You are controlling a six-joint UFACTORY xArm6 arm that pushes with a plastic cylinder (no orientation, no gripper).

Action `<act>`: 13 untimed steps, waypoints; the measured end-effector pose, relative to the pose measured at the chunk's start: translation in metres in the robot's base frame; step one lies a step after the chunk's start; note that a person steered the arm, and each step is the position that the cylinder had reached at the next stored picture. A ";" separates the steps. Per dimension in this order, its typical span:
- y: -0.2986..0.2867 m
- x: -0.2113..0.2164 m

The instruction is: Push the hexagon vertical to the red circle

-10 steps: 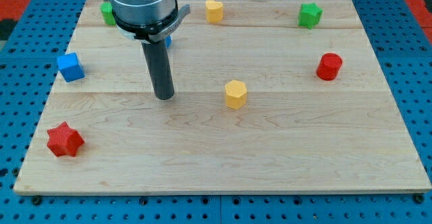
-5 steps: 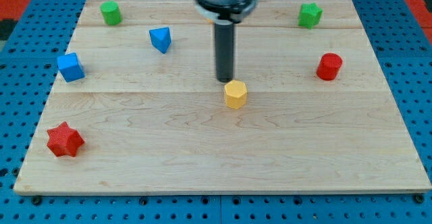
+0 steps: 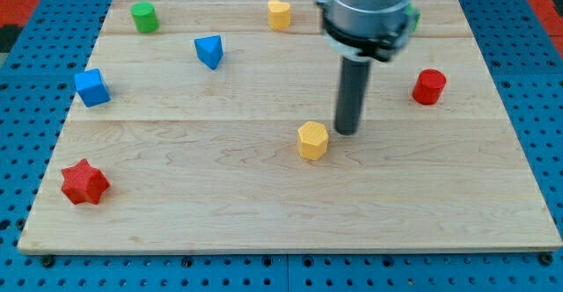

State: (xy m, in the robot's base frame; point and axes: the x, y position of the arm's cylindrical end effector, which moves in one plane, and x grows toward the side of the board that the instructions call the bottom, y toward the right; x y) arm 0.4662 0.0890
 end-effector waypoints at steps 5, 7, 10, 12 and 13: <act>-0.054 0.031; 0.001 0.086; 0.043 0.079; -0.060 -0.061; -0.108 -0.140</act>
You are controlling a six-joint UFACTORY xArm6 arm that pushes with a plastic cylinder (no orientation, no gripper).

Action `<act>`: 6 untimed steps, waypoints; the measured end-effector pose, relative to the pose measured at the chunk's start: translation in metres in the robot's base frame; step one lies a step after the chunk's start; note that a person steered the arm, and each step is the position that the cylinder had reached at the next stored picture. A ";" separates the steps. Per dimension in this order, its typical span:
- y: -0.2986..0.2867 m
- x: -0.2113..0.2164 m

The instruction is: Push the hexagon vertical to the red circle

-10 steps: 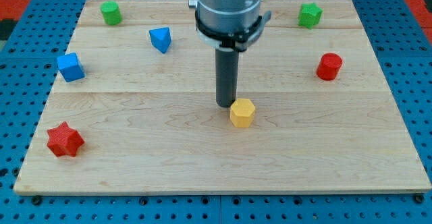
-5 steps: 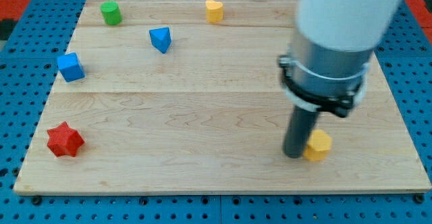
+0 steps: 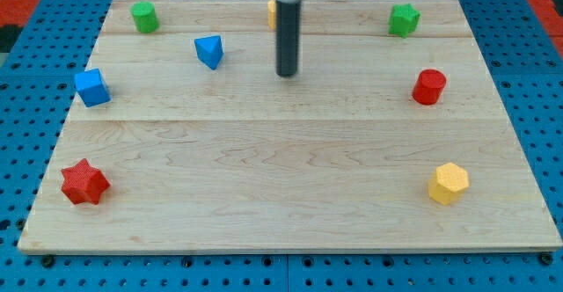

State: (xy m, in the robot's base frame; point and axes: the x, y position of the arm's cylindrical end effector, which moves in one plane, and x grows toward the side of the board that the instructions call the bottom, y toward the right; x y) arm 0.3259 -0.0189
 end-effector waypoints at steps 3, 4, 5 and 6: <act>-0.068 0.001; -0.035 0.057; -0.074 0.031; -0.075 0.006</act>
